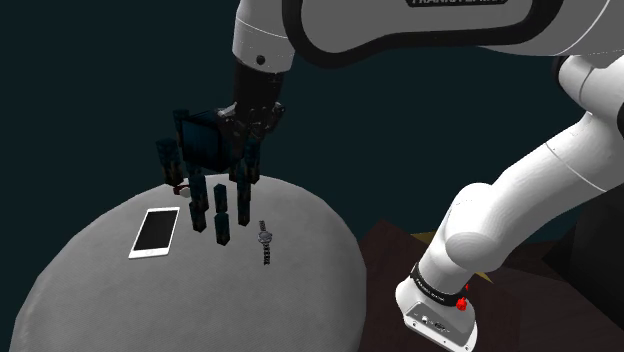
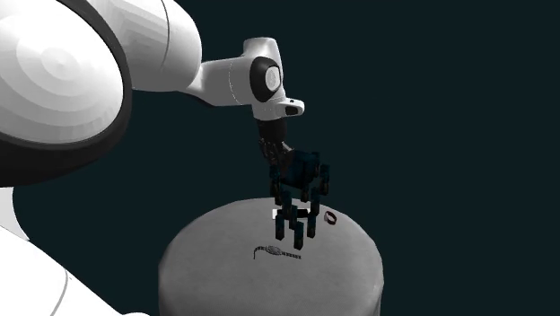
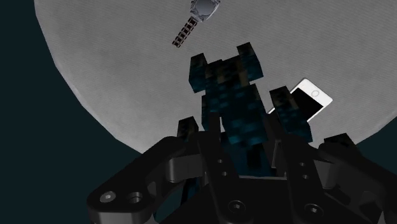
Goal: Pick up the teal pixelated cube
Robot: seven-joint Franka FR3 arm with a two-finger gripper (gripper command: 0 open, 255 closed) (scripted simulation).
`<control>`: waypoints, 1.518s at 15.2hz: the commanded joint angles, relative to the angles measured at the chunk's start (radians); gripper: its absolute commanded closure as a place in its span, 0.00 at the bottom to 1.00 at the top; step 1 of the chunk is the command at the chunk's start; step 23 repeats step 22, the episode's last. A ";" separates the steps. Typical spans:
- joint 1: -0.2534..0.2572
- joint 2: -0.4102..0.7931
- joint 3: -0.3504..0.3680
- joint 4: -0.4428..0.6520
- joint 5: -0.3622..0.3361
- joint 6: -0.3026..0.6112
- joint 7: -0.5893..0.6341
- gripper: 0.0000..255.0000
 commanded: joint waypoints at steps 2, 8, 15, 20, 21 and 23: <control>0.000 0.000 0.000 -0.001 0.000 0.000 0.000 1.00; -0.003 0.005 -0.002 0.042 -0.004 -0.039 0.001 1.00; -0.009 0.022 -0.006 0.151 -0.013 -0.133 0.003 1.00; -0.014 0.041 -0.005 0.237 -0.022 -0.200 0.006 1.00; -0.014 0.042 -0.005 0.240 -0.023 -0.202 0.006 1.00; -0.014 0.042 -0.005 0.240 -0.023 -0.202 0.006 1.00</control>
